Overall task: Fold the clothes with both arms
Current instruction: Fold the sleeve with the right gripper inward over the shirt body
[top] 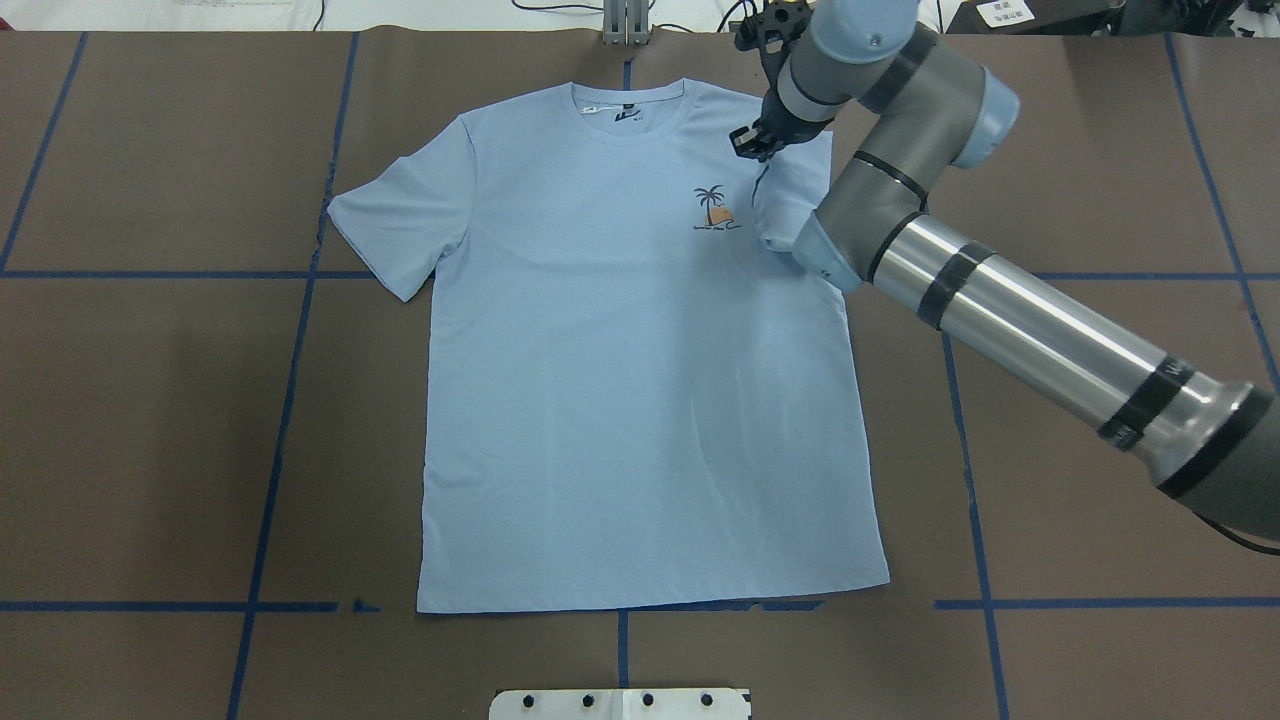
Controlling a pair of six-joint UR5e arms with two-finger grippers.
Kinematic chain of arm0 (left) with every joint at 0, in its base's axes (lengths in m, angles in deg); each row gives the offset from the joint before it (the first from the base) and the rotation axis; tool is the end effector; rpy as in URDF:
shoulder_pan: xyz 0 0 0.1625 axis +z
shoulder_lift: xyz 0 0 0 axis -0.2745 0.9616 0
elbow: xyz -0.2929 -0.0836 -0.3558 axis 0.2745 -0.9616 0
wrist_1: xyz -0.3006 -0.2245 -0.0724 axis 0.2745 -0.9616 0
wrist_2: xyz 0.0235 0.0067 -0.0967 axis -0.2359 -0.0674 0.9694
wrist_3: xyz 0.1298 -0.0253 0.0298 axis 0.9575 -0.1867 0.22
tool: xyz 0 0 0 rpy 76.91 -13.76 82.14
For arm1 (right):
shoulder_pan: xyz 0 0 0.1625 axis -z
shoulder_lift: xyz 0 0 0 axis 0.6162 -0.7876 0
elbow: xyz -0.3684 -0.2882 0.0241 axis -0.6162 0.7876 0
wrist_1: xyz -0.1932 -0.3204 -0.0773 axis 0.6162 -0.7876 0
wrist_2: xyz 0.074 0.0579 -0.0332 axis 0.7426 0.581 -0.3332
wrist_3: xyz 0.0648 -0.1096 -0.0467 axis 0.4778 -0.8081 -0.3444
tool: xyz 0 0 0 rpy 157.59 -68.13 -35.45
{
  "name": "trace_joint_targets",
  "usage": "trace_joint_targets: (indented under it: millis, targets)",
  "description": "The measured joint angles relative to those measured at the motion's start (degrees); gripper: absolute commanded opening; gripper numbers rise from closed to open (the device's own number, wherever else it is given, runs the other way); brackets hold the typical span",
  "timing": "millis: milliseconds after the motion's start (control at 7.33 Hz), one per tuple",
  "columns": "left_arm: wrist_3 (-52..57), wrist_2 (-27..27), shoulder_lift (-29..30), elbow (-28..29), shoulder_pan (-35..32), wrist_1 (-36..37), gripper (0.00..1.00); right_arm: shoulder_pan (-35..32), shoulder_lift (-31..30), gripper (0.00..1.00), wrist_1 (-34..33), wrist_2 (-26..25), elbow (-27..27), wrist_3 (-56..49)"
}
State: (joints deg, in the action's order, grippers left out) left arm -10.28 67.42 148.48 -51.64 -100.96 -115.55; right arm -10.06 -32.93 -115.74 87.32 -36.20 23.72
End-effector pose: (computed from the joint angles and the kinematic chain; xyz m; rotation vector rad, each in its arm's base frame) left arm 0.0051 -0.5679 0.6073 0.4785 0.7337 0.2367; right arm -0.5251 -0.7195 0.3516 0.4551 -0.7623 -0.2365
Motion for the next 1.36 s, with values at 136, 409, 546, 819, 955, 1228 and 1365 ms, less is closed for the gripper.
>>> trace_joint_targets:
  millis: [136, 409, 546, 819, 955, 1228, 1365]
  targets:
    - [-0.2, 0.0, 0.31, 0.22, 0.01, 0.02, 1.0, 1.08, 3.96, 0.99, 0.03, -3.39, 4.5, 0.48]
    - [-0.67, 0.04, 0.6, 0.63, 0.03, -0.01, 1.0, 2.0, 6.35, 1.0, 0.22, -6.64, 7.35, 0.79]
    - [-0.77, 0.05, 0.66, 0.68, 0.03, -0.01, 1.0, 2.14, 6.42, 1.0, 0.25, -7.06, 7.58, 0.83]
    - [-5.74, -0.09, 2.06, 0.45, 1.11, -0.03, 1.0, 1.99, 6.37, 1.0, -0.1, -6.41, 7.62, 1.99]
    - [-12.23, -0.4, 4.06, 0.03, 3.68, -0.07, 1.0, 1.36, 6.3, 1.0, -1.88, -3.69, 6.86, 3.5]
    - [-26.37, -3.98, 8.13, -0.66, 10.76, -0.61, 1.0, -1.43, 4.31, 1.0, -15.3, 4.7, -1.92, 4.83]
    - [-34.03, -8.13, 10.09, -0.67, 15.46, -0.86, 1.0, -3.39, 1.9, 1.0, -22.89, 9.45, -8.03, 5.01]
